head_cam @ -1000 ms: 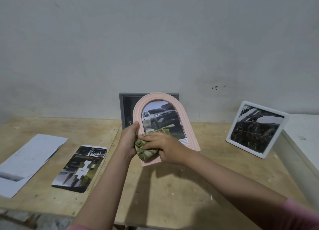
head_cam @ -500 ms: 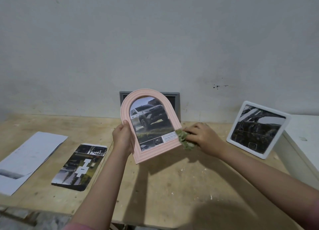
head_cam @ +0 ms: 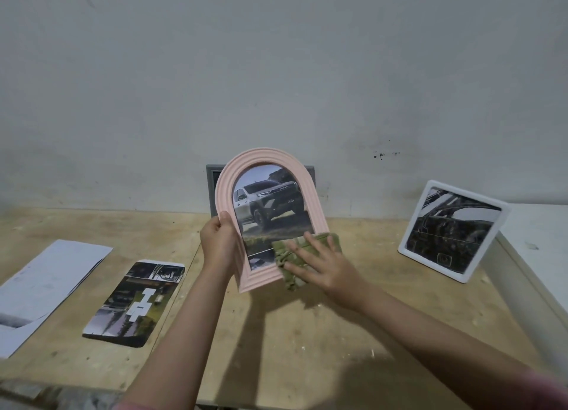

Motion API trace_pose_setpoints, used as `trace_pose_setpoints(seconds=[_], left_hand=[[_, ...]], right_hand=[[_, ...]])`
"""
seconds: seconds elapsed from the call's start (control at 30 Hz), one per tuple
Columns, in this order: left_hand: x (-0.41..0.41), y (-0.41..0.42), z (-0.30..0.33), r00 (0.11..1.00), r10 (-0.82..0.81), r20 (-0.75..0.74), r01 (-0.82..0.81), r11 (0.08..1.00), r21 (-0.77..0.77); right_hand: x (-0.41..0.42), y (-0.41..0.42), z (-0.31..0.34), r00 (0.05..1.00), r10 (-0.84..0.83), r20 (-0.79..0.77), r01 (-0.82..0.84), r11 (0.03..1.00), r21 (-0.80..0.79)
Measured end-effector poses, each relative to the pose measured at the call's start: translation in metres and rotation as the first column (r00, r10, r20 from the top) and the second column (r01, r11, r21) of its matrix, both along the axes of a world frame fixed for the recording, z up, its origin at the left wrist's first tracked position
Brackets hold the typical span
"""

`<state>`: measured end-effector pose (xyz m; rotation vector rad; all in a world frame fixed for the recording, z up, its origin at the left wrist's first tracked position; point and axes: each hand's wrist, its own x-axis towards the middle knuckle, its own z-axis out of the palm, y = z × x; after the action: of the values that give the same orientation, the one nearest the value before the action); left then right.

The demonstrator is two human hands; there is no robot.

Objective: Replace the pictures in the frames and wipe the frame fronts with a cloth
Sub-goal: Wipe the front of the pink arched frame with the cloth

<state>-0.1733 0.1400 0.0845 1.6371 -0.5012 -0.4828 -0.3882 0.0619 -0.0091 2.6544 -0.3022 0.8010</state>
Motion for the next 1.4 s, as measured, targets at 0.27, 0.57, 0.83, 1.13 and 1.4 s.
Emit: trace_pose_setpoints(seconds=[0.27,0.57,0.83,1.13,1.4], left_hand=[[0.008,0.011,0.005,0.970,-0.142,0.197,0.134,0.990,0.054],[-0.019,0.021,-0.007,0.944,-0.197,0.266,0.190,0.980,0.051],[-0.009,0.026,-0.014,0.993,0.062,0.104,-0.057,0.997,-0.052],[-0.011,0.022,-0.006,0.983,0.135,0.122,-0.124,0.987,-0.098],[-0.026,0.023,-0.002,0.956,-0.038,0.292,0.075,0.990,-0.117]], right_hand=[[-0.013,-0.045,0.050,0.965,-0.156,0.210,0.071,0.930,0.362],[0.031,-0.059,0.091,0.945,-0.297,0.133,0.199,0.850,0.488],[0.010,-0.004,0.043,0.908,-0.412,-0.074,0.377,0.726,0.576],[-0.009,0.036,0.052,0.753,-0.433,-0.496,0.657,0.445,0.609],[-0.003,0.015,0.136,0.715,-0.655,0.243,0.096,0.437,0.894]])
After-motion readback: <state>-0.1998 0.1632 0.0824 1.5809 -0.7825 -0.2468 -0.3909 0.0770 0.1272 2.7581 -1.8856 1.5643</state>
